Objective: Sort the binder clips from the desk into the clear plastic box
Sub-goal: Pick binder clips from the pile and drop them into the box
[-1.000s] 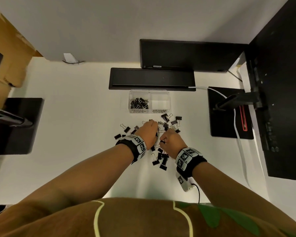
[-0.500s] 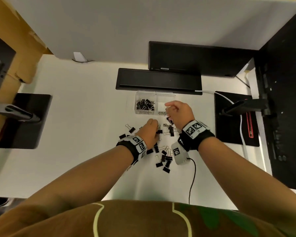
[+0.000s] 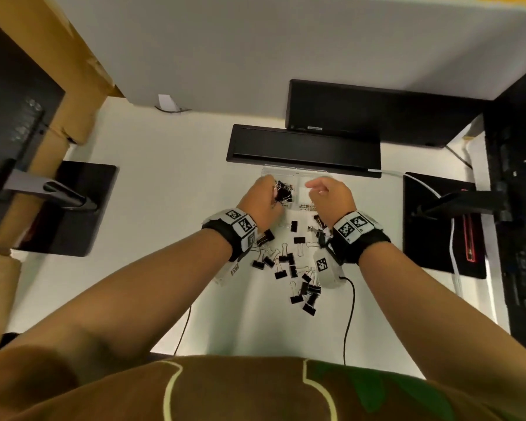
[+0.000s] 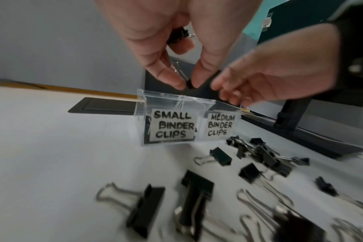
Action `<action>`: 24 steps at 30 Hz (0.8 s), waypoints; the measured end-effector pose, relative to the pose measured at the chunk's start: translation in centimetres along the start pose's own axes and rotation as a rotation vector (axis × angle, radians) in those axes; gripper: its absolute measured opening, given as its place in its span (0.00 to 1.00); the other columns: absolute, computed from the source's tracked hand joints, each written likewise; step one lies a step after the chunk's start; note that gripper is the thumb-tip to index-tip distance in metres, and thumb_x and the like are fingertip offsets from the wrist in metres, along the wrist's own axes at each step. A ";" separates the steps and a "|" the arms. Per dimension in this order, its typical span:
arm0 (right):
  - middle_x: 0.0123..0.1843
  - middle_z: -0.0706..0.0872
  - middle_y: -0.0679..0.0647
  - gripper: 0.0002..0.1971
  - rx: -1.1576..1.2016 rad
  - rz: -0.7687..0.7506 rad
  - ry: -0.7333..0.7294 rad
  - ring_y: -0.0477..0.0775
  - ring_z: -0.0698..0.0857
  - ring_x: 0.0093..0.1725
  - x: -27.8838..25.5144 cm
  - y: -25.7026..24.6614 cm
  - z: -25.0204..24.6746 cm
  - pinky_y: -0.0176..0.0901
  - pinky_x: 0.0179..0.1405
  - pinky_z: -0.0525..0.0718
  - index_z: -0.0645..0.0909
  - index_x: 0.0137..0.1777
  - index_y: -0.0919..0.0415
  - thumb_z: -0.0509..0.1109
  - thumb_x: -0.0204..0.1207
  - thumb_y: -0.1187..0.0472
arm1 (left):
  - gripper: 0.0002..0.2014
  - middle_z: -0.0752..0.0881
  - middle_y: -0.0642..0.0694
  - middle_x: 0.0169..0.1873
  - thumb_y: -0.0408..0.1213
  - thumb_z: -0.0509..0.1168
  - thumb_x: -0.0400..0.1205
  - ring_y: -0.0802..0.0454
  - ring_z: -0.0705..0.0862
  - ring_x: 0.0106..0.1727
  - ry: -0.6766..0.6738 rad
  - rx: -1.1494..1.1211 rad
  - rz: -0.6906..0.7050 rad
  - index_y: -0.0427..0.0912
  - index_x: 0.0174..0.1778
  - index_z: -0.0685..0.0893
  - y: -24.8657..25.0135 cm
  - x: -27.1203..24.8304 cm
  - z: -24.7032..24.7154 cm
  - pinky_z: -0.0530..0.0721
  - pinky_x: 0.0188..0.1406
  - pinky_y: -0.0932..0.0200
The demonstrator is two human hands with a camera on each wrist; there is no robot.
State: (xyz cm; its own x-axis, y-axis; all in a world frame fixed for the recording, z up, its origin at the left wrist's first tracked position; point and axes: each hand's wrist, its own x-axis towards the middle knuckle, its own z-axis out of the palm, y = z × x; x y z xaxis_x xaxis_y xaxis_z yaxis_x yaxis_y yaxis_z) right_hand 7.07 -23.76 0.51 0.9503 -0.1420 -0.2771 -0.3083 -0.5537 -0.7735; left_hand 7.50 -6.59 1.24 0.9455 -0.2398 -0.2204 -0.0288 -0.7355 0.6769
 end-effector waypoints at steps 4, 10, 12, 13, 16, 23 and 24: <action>0.47 0.83 0.53 0.10 -0.042 0.115 0.072 0.53 0.82 0.45 -2.4 4.1 -1.2 0.38 0.39 0.81 0.84 0.49 0.57 0.61 0.77 0.67 | 0.09 0.73 0.42 0.42 0.28 0.63 0.78 0.48 0.74 0.39 -0.003 0.037 -0.041 0.40 0.42 0.68 0.7 2.5 -0.3 0.78 0.41 0.51; 0.58 0.82 0.60 0.11 -0.218 0.100 -0.049 0.54 0.82 0.52 -5.7 8.3 0.3 0.36 0.51 0.76 0.83 0.57 0.60 0.67 0.76 0.63 | 0.07 0.74 0.41 0.44 0.26 0.61 0.78 0.47 0.75 0.43 -0.071 0.172 -0.101 0.38 0.48 0.71 1.1 4.6 0.0 0.72 0.39 0.55; 0.58 0.80 0.60 0.12 -0.246 0.051 -0.100 0.53 0.80 0.55 -6.5 8.5 1.1 0.41 0.59 0.78 0.82 0.60 0.60 0.68 0.76 0.62 | 0.13 0.76 0.40 0.53 0.28 0.63 0.78 0.45 0.78 0.50 -0.063 0.211 -0.071 0.37 0.57 0.73 1.1 4.4 0.3 0.77 0.44 0.53; 0.57 0.80 0.59 0.13 -0.257 0.033 -0.120 0.52 0.79 0.54 -6.8 8.4 1.3 0.42 0.61 0.79 0.81 0.60 0.61 0.68 0.77 0.62 | 0.16 0.75 0.40 0.58 0.30 0.64 0.77 0.44 0.78 0.55 -0.037 0.235 -0.042 0.40 0.61 0.73 1.2 4.1 0.5 0.81 0.48 0.50; 0.55 0.82 0.58 0.11 -0.234 0.046 -0.158 0.50 0.79 0.51 -6.9 8.1 1.2 0.43 0.58 0.80 0.82 0.58 0.61 0.67 0.76 0.64 | 0.20 0.72 0.43 0.64 0.33 0.66 0.77 0.45 0.76 0.60 0.067 0.270 0.079 0.44 0.65 0.73 1.7 2.8 1.5 0.83 0.55 0.50; 0.52 0.77 0.55 0.16 -0.247 0.032 -0.025 0.50 0.77 0.49 -5.5 8.2 0.2 0.43 0.56 0.80 0.78 0.62 0.58 0.69 0.74 0.64 | 0.16 0.76 0.42 0.62 0.25 0.63 0.78 0.45 0.76 0.63 -0.292 0.364 0.277 0.39 0.62 0.77 1.8 -0.5 6.1 0.80 0.60 0.52; 0.53 0.77 0.55 0.18 -0.252 0.020 -0.030 0.51 0.77 0.51 -5.3 8.0 0.4 0.44 0.57 0.80 0.77 0.65 0.58 0.69 0.74 0.64 | 0.20 0.75 0.41 0.64 0.24 0.64 0.77 0.44 0.76 0.65 -0.335 0.363 0.253 0.38 0.65 0.76 1.6 -0.4 6.7 0.80 0.61 0.51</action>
State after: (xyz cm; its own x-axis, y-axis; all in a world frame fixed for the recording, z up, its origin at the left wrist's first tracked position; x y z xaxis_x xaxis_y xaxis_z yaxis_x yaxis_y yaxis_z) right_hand -0.42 -27.07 -4.45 0.9411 -0.1329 -0.3110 -0.3033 -0.7383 -0.6024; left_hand 4.89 -11.93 -2.24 0.7412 -0.5823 -0.3339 -0.4077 -0.7857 0.4652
